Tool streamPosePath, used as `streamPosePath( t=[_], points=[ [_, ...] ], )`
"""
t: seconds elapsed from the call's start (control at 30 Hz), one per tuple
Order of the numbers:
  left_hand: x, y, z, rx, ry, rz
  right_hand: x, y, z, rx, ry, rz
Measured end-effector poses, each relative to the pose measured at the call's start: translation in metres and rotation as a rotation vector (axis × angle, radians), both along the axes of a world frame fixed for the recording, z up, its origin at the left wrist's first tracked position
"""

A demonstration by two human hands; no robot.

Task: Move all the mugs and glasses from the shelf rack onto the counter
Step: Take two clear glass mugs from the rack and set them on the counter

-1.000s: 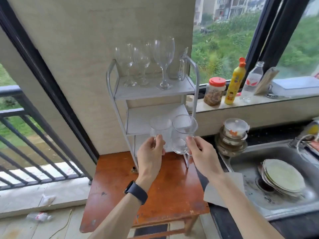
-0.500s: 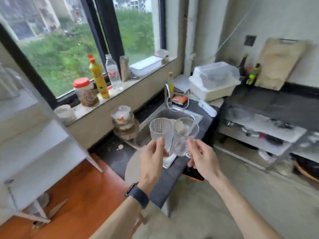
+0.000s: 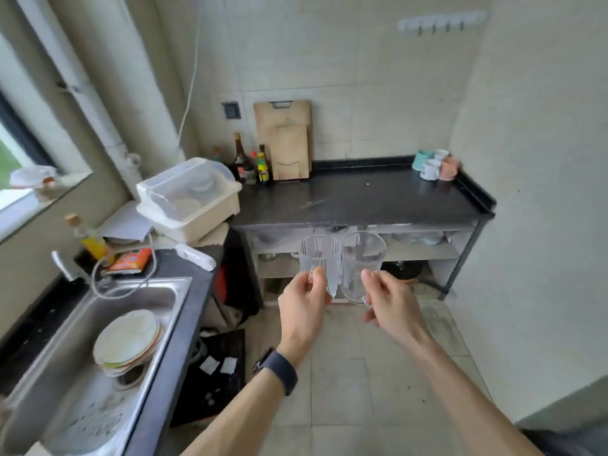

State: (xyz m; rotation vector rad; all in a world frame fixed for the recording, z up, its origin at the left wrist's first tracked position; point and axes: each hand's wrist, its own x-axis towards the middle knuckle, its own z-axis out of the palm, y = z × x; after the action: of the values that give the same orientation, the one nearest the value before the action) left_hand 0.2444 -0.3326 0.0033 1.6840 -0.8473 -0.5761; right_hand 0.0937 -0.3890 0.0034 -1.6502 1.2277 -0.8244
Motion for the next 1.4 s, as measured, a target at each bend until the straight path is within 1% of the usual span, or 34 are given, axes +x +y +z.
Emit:
streamPosePath(
  t=[0.07,0.2,0.37,0.47,0.77,0.9,1.17,1.33,1.4],
  points=[
    [-0.028,-0.047,0.005,0.020,0.006,-0.049,-0.028,-0.037,0.005,-0.004,0.010,-0.047],
    [-0.075,-0.130,0.012,-0.001,0.010,-0.144,-0.075,-0.104,0.016,0.018,0.024,-0.138],
    [-0.112,-0.222,0.003,-0.018,0.065,-0.264,-0.117,-0.188,0.012,0.049,0.028,-0.235],
    [-0.125,-0.280,-0.010,-0.016,0.055,-0.298,-0.131,-0.242,0.002,0.070,0.026,-0.275],
    [-0.140,-0.475,-0.039,0.050,0.145,-0.397,-0.158,-0.421,-0.028,0.150,0.040,-0.340],
    [-0.150,-0.550,-0.047,0.107,0.154,-0.456,-0.173,-0.490,-0.039,0.193,0.066,-0.348],
    [-0.180,-0.688,-0.081,0.238,0.138,-0.481,-0.198,-0.632,-0.082,0.295,0.082,-0.356],
    [-0.197,-0.788,-0.116,0.322,0.151,-0.443,-0.213,-0.736,-0.125,0.322,0.101,-0.325],
    [-0.206,-0.826,-0.128,0.361,0.162,-0.412,-0.220,-0.774,-0.139,0.361,0.121,-0.305]
  ],
)
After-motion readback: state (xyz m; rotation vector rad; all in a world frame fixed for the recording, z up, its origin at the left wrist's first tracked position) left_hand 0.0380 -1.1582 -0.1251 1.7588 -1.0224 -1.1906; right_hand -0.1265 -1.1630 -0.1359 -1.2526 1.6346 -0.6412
